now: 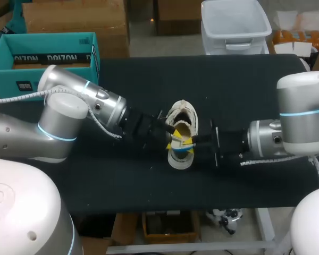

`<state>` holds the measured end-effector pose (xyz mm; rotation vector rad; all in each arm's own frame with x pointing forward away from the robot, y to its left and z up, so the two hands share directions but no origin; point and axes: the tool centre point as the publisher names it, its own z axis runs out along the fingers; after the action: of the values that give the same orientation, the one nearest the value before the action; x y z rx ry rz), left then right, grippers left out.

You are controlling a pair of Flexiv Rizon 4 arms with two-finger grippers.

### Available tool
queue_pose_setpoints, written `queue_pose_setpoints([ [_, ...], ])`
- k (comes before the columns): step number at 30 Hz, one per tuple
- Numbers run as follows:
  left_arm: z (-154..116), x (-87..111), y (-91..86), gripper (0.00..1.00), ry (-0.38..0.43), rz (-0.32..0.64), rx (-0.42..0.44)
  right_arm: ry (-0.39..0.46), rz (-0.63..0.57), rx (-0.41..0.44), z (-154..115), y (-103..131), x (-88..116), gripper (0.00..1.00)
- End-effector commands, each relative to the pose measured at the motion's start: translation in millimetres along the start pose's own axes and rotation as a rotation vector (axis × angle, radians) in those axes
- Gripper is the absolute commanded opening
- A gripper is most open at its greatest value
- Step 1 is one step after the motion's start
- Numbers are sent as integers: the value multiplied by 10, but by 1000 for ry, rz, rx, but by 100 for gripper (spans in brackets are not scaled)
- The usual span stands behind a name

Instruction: Open the shoe tongue, take the insole out of the shoe, put the insole back into the shoe, and pack the shoe into the shoebox

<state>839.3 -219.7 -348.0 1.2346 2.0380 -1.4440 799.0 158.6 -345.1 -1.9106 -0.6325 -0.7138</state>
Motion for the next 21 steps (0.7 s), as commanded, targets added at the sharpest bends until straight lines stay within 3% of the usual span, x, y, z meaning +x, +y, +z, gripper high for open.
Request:
queue_pose_setpoints([
  [1, -44, 75, -242, 29, -23, 37, -19, 7, -3, 9, -3, 36, -11, 0],
  [3, -41, 66, -270, 3, -24, 50, -17, 7, -4, 10, -2, 45, -6, 0],
  [4, -37, 60, -275, 0, -23, 53, -15, 7, -4, 10, -1, 50, -4, 0],
  [9, 13, 38, -218, 0, -15, 48, -22, 8, -5, 14, 13, 92, 12, 0],
  [21, 60, -45, 230, 0, -2, -58, -48, 18, -18, 25, 46, 345, 142, 0],
])
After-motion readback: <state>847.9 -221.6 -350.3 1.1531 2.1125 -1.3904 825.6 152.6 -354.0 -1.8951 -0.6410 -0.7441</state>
